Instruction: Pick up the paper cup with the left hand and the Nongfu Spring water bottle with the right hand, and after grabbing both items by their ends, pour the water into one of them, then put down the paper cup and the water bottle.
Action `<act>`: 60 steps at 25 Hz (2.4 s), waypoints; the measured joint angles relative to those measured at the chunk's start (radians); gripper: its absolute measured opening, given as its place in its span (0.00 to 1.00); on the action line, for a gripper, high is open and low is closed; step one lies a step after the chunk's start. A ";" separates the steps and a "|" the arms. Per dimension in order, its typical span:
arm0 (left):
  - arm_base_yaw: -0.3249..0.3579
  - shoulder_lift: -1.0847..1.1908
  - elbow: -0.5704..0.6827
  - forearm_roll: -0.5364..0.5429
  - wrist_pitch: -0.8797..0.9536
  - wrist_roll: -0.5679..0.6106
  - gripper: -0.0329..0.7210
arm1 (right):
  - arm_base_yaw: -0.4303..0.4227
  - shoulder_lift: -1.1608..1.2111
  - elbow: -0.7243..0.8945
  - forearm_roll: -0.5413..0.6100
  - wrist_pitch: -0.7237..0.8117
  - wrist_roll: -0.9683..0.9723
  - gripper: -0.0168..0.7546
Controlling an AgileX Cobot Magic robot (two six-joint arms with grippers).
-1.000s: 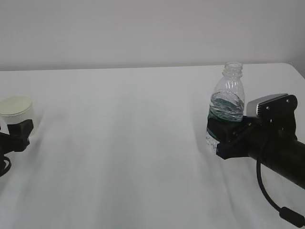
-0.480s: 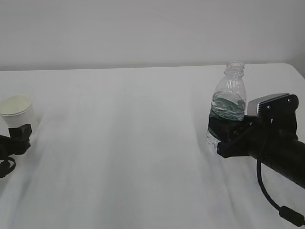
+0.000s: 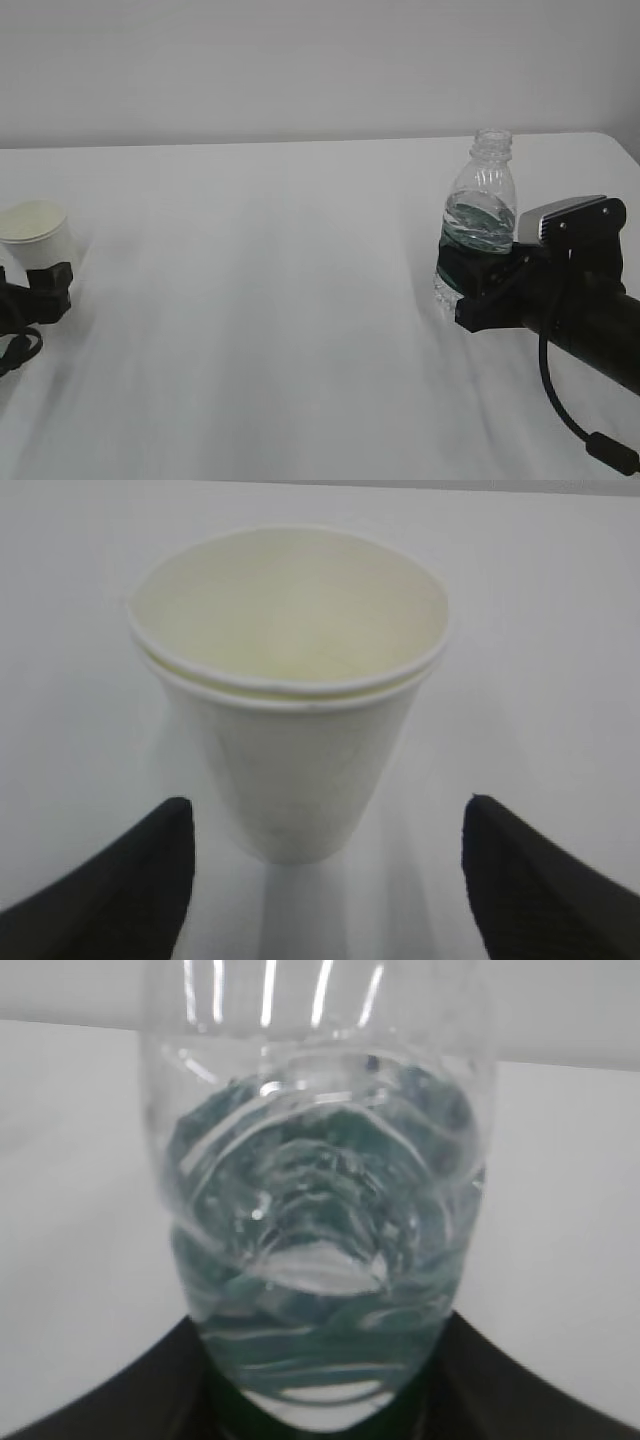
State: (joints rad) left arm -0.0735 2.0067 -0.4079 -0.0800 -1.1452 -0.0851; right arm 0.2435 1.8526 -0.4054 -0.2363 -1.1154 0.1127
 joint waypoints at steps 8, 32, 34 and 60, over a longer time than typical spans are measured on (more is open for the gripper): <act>0.000 0.056 -0.065 0.000 0.000 0.000 0.83 | 0.000 0.000 0.000 0.000 0.000 0.000 0.45; 0.000 0.146 -0.191 -0.045 0.000 0.055 0.83 | 0.000 0.000 0.000 0.001 0.000 -0.004 0.45; 0.000 0.153 -0.205 -0.046 0.000 0.056 0.83 | 0.000 0.000 0.000 0.001 0.000 -0.004 0.45; 0.002 0.201 -0.287 -0.053 0.000 0.061 0.83 | 0.000 0.000 0.000 0.002 0.000 -0.004 0.45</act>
State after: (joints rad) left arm -0.0715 2.2075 -0.6944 -0.1327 -1.1452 -0.0241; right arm 0.2435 1.8526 -0.4054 -0.2343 -1.1154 0.1082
